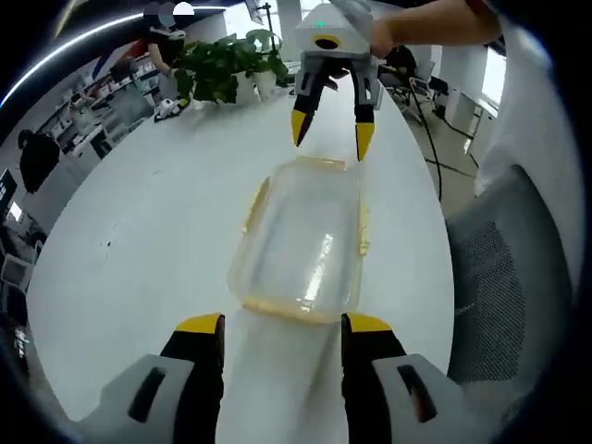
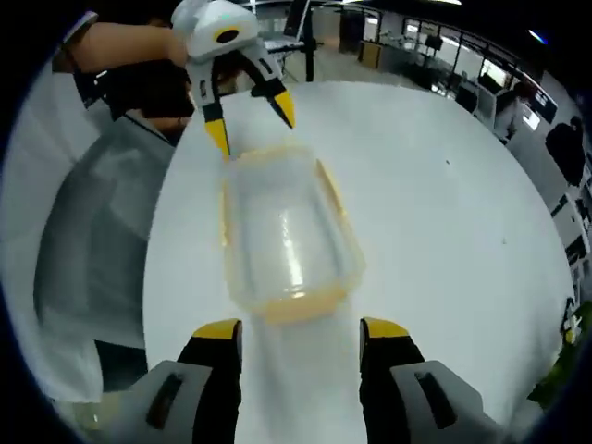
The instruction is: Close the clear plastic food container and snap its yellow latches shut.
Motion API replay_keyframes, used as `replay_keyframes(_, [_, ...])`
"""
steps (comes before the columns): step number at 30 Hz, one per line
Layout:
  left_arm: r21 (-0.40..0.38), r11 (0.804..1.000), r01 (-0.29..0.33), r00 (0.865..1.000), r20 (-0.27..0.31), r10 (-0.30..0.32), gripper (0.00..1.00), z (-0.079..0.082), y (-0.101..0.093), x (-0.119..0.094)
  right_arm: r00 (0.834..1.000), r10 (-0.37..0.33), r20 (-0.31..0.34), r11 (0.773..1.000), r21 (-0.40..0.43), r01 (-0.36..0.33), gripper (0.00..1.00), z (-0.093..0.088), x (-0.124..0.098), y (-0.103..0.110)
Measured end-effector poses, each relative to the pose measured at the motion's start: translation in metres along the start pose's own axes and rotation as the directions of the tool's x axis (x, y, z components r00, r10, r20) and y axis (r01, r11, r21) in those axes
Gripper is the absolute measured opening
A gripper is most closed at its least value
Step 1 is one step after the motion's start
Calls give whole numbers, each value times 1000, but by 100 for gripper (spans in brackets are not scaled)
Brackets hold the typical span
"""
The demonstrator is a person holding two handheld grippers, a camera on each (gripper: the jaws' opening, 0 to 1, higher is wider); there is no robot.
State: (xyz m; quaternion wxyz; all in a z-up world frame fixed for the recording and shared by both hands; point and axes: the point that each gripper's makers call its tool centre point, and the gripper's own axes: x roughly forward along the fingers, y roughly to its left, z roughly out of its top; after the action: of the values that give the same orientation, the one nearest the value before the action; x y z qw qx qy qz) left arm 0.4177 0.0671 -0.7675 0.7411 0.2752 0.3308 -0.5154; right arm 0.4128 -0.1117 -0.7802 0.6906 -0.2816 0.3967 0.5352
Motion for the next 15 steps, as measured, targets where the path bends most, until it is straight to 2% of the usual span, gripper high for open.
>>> replay_keyframes(1, [-29,999,-18,1000,-18,18,50,-2,0,-1,1000,-21,17,999,43,20,49,3,-1,-2])
replay_keyframes(3, [-29,999,-39,999,-31,38,49,-4,0,-1,999,-25,24,997,71,24,49,4,-1,-2])
replay_keyframes(4, [-53,997,-52,998,-40,50,49,-5,0,0,999,-25,30,995,99,22,48,5,-1,-1])
replay_keyframes(7, [-136,988,-79,997,-32,75,48,-4,1,0,999,-52,11,993,109,51,46,4,1,-5])
replay_keyframes(10, [-277,955,-109,993,7,115,48,2,5,-1,998,-52,16,986,160,49,46,7,2,-3])
replay_keyframes(14, [-382,910,-163,986,-23,166,48,-4,11,-1,998,-67,8,978,198,64,45,8,3,-4])
replay_keyframes(15, [-405,901,-155,987,-14,163,47,-3,11,-1,997,-71,9,975,212,67,45,9,3,-4])
